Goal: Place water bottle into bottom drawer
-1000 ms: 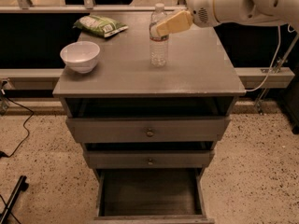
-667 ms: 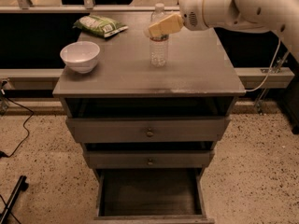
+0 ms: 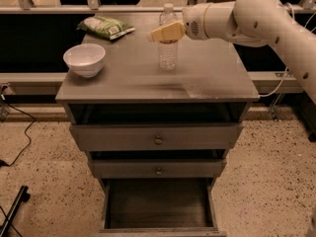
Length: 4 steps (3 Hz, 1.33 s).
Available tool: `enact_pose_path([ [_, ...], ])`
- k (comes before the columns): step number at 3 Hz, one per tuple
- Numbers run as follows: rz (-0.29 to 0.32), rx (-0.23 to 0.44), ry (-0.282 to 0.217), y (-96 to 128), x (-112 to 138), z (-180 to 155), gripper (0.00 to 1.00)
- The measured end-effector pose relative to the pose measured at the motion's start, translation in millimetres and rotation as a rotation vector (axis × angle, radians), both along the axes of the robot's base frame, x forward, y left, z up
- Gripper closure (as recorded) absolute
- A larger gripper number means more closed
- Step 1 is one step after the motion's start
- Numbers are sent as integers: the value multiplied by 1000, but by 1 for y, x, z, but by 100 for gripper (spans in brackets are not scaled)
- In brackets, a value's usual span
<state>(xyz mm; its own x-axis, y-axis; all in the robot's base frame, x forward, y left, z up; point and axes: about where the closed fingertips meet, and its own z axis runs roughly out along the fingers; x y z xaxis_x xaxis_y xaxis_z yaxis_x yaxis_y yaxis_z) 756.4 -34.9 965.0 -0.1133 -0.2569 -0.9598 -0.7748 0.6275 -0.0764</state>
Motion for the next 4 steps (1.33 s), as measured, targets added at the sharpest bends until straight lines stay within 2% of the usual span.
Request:
enact_pose_path([
  [1, 19, 49, 14, 9, 7, -9, 15],
  [2, 62, 107, 12, 15, 8, -9, 38],
  [3, 166, 181, -39, 13, -4, 5, 61],
  [4, 331, 214, -168, -2, -47, 36, 86],
])
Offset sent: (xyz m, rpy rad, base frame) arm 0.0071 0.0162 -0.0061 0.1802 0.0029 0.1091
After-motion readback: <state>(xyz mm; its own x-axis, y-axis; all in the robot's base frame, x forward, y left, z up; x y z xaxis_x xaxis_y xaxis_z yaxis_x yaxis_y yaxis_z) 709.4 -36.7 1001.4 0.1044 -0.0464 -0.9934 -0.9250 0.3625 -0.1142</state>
